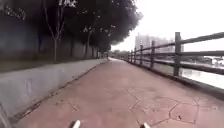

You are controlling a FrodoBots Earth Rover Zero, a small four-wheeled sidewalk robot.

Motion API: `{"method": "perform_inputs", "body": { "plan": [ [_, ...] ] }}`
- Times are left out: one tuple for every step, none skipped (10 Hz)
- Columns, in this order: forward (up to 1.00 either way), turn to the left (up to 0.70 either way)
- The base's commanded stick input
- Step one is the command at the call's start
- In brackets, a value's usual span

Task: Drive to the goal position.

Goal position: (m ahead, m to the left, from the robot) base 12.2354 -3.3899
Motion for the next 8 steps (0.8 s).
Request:
{"method": "perform_inputs", "body": {
  "plan": [
    [0.70, -0.33],
    [0.70, -0.09],
    [0.70, 0.00],
    [0.70, 0.00],
    [0.70, 0.00],
    [0.70, 0.00],
    [0.70, 0.00],
    [0.70, 0.00]
  ]
}}
